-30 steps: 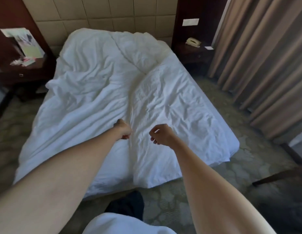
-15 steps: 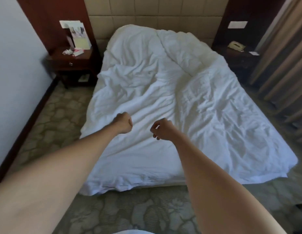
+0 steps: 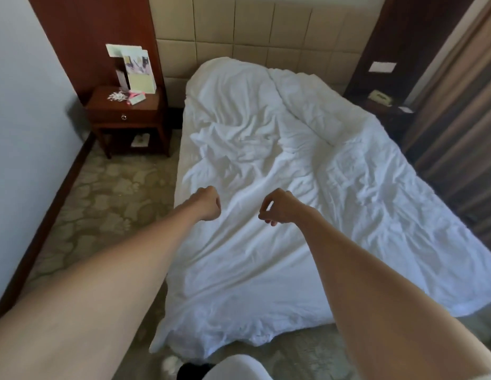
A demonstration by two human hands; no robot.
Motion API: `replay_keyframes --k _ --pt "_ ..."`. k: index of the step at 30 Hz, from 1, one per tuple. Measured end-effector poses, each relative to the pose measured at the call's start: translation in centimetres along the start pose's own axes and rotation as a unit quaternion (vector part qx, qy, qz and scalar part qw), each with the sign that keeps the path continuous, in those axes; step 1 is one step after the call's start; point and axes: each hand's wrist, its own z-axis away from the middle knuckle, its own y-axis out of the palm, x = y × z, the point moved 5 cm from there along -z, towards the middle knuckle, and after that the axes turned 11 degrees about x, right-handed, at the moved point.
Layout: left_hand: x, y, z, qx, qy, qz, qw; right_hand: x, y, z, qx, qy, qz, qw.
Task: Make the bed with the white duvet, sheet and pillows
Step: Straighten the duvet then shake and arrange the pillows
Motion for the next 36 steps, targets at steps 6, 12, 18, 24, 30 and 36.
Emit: replay_keyframes --k 6,12,18,24,30,36 --pt "4.7 -7.7 -4.2 0.019 0.035 -0.026 0.999 7.6 -1.3 -8.4 0.007 0.018 -0.003 1.000" --pt "9.2 -19.5 -9.1 -0.014 0.054 -0.064 0.996 18.1 -5.8 -15.3 -0.029 0.002 0.018 0.999" --pt "9.0 -24.6 -16.7 0.023 0.142 -0.081 0.986 19.2 -8.0 -20.2 -0.061 0.086 0.004 0.994" --pt "12.0 -29.9 -24.7 0.055 0.196 -0.125 0.971 21.8 -8.3 -27.2 -0.086 0.164 -0.072 0.980" --pt "14.8 -39.1 -30.9 0.067 0.235 -0.159 0.957 28.9 -11.5 -34.1 -0.113 0.190 -0.136 0.966" --pt "14.1 -43.6 -36.2 0.108 0.301 -0.129 0.939 32.3 -15.7 -39.8 -0.131 0.228 -0.136 0.955"
